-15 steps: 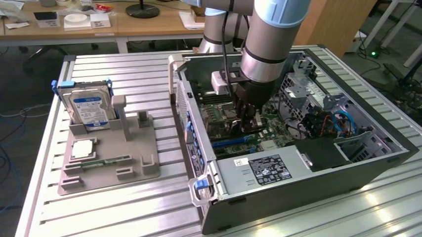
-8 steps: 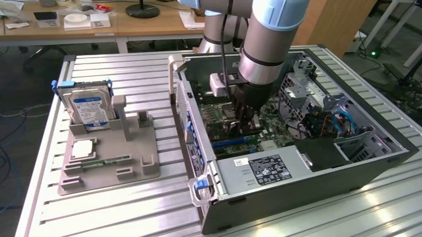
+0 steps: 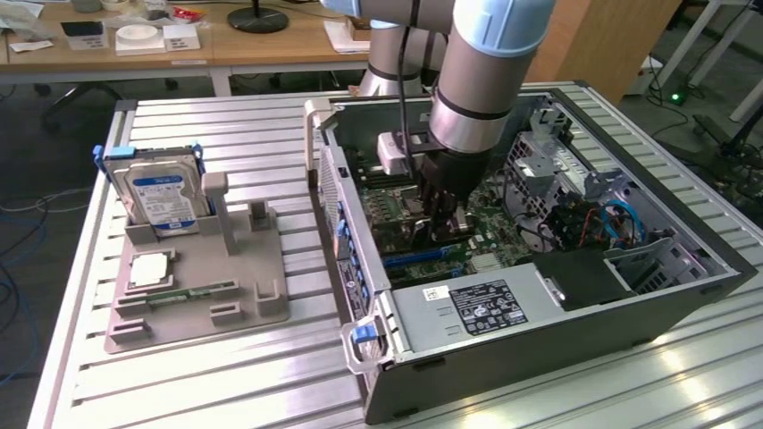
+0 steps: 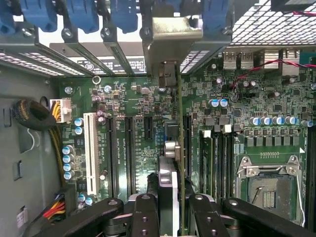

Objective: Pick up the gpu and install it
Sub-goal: 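Insert the gpu into the slot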

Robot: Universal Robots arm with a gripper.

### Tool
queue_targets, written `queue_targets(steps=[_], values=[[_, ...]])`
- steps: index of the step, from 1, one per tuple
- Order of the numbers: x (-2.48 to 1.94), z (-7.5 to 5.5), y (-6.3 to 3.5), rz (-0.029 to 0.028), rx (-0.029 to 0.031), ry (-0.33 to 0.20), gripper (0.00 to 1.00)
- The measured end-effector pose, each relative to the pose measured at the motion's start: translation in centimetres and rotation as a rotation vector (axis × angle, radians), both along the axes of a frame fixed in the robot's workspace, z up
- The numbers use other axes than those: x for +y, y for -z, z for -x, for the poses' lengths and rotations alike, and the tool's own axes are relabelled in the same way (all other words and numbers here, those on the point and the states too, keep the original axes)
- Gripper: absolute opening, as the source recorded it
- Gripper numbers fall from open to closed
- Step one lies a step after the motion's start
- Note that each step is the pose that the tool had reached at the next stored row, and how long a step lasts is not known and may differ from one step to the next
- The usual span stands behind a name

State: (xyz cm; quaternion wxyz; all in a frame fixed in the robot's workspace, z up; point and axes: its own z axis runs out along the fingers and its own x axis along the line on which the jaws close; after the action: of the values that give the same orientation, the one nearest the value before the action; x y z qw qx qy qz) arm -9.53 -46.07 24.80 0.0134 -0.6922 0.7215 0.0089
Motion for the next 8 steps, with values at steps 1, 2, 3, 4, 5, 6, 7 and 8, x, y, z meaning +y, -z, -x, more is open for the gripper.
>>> queue_targets(steps=[1, 2, 3, 4, 5, 6, 7, 8], values=[[0.0, 0.04, 0.03, 0.0, 0.0004, 0.0, 0.28], [0.0, 0.11, 0.06, 0.0001, 0.0008, 0.0, 0.28], [0.0, 0.16, 0.1, 0.0, 0.0009, 0.0, 0.28], [0.01, 0.21, 0.12, 0.0, 0.001, 0.0, 0.28], [0.01, 0.24, 0.14, 0.0001, 0.0012, 0.0, 0.28], [0.01, 0.24, 0.18, -0.0001, 0.0011, 0.0, 0.28], [0.02, 0.23, 0.23, -0.0003, 0.001, 0.0, 0.28], [0.01, 0.24, 0.27, -0.0001, 0.0011, 0.0, 0.28]])
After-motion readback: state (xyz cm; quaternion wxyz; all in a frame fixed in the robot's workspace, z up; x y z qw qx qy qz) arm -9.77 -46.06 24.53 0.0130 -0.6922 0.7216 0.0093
